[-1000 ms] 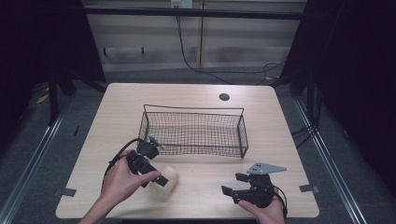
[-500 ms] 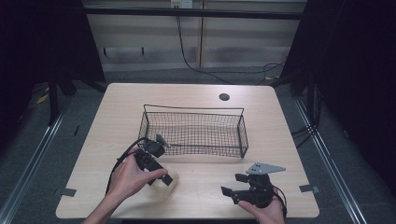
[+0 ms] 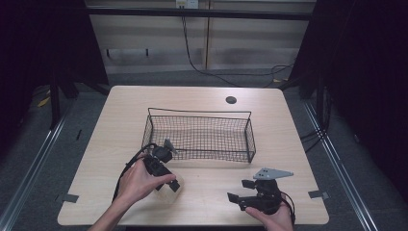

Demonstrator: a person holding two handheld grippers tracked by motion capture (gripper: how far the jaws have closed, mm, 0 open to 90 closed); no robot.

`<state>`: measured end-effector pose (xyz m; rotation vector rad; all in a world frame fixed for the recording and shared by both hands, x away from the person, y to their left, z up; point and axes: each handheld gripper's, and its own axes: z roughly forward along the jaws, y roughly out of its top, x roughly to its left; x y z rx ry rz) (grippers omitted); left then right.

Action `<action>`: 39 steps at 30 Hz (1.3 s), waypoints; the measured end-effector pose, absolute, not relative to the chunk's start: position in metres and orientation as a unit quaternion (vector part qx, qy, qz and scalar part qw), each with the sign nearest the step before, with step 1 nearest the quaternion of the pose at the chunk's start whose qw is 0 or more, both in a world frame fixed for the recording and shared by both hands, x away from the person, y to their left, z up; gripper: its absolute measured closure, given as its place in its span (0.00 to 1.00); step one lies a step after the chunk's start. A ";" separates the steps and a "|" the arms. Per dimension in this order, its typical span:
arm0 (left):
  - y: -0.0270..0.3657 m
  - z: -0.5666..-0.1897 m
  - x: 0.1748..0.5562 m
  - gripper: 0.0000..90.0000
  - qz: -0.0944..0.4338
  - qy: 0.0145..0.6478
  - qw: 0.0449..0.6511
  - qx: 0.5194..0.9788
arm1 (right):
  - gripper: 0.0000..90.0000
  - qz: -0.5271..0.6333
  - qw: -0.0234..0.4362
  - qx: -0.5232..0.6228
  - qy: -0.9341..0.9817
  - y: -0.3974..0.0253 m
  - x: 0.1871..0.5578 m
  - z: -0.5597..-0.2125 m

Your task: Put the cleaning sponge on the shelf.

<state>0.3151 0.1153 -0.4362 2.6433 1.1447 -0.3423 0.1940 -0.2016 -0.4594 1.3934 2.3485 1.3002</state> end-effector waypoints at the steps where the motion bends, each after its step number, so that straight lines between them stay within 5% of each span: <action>1: 0.115 -0.438 0.315 0.20 -0.121 0.393 0.119 0.904 | 0.25 0.428 0.059 0.461 0.775 -0.201 0.194 -0.459; 39: 0.109 -0.445 0.314 0.30 -0.128 0.369 0.112 0.914 | 0.25 0.425 0.044 0.463 0.777 -0.200 0.194 -0.462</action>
